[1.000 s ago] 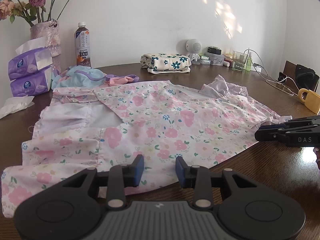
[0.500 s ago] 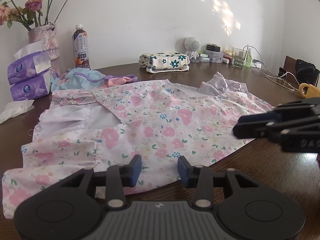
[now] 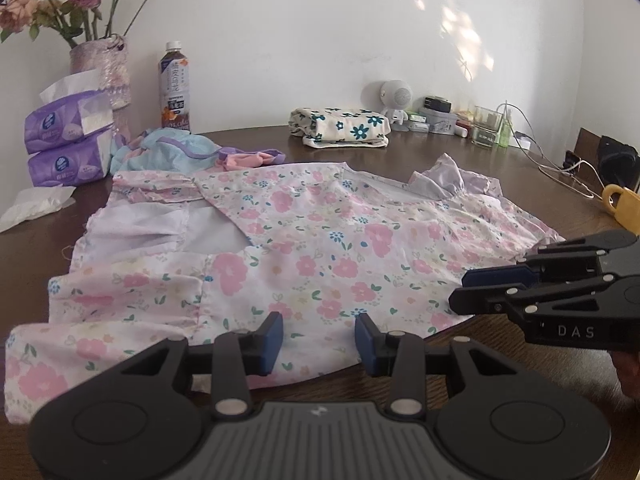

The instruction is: Fold clothes

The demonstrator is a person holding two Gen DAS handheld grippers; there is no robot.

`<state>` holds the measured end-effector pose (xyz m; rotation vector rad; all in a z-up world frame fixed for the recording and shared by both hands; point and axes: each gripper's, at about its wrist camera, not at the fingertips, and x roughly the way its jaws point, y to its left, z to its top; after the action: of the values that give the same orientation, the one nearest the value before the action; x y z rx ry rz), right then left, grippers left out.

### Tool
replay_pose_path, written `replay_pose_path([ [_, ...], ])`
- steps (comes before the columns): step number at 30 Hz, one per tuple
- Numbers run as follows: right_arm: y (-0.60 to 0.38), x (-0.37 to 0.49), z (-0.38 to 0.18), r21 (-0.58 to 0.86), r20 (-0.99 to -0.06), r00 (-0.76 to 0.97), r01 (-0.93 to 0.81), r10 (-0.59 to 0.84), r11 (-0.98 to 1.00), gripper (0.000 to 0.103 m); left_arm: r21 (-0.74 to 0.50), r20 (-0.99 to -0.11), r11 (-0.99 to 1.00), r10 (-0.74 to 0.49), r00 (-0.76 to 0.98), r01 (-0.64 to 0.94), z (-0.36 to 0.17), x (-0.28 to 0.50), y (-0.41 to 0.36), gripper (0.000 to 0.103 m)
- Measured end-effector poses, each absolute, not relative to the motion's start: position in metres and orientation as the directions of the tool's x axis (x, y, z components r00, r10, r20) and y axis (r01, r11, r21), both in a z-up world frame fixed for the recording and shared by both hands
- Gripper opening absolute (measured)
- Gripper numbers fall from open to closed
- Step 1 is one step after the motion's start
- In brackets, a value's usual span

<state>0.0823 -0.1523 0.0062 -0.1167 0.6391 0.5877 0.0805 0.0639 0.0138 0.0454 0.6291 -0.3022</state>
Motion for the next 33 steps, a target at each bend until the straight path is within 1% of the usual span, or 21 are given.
replay_pose_path([
  [2, -0.152, 0.082, 0.006, 0.071, -0.593, 0.647, -0.550, 0.479, 0.832, 0.020, -0.056, -0.586, 0.952, -0.276, 0.762, 0.302, 0.015, 0.081, 0.058, 0.033],
  [3, -0.152, 0.082, 0.006, 0.067, -0.593, 0.649, -0.550, 0.477, 0.832, 0.020, -0.059, -0.587, 0.949, -0.285, 0.758, 0.311, 0.015, 0.081, 0.055, 0.029],
  [4, -0.151, 0.081, 0.006, 0.063, -0.594, 0.650, -0.551, 0.475, 0.832, 0.020, -0.063, -0.589, 0.945, -0.294, 0.753, 0.320, 0.015, 0.082, 0.051, 0.028],
  [8, -0.150, 0.081, 0.006, 0.060, -0.594, 0.650, -0.551, 0.473, 0.832, 0.021, -0.073, -0.597, 0.933, -0.323, 0.735, 0.351, 0.014, 0.084, 0.036, 0.028],
  [11, -0.152, 0.082, 0.006, 0.072, -0.593, 0.646, -0.551, 0.480, 0.831, 0.021, -0.060, -0.599, 0.937, -0.310, 0.738, 0.345, 0.010, 0.085, 0.031, 0.026],
  [15, -0.151, 0.083, 0.006, 0.073, -0.593, 0.642, -0.557, 0.485, 0.827, 0.024, -0.046, -0.598, 0.937, -0.303, 0.742, 0.346, 0.009, 0.084, 0.031, 0.026],
  [25, -0.151, 0.082, 0.006, 0.065, -0.594, 0.646, -0.555, 0.479, 0.829, 0.024, -0.054, -0.592, 0.950, -0.279, 0.756, 0.308, 0.009, 0.083, 0.040, 0.026],
  [29, -0.146, 0.079, 0.006, 0.027, -0.597, 0.656, -0.558, 0.461, 0.830, 0.024, -0.049, -0.592, 0.956, -0.260, 0.763, 0.288, 0.010, 0.081, 0.046, 0.026],
  [33, -0.146, 0.079, 0.005, 0.025, -0.598, 0.656, -0.560, 0.461, 0.828, 0.024, -0.055, -0.591, 0.960, -0.252, 0.766, 0.273, 0.010, 0.079, 0.052, 0.026],
])
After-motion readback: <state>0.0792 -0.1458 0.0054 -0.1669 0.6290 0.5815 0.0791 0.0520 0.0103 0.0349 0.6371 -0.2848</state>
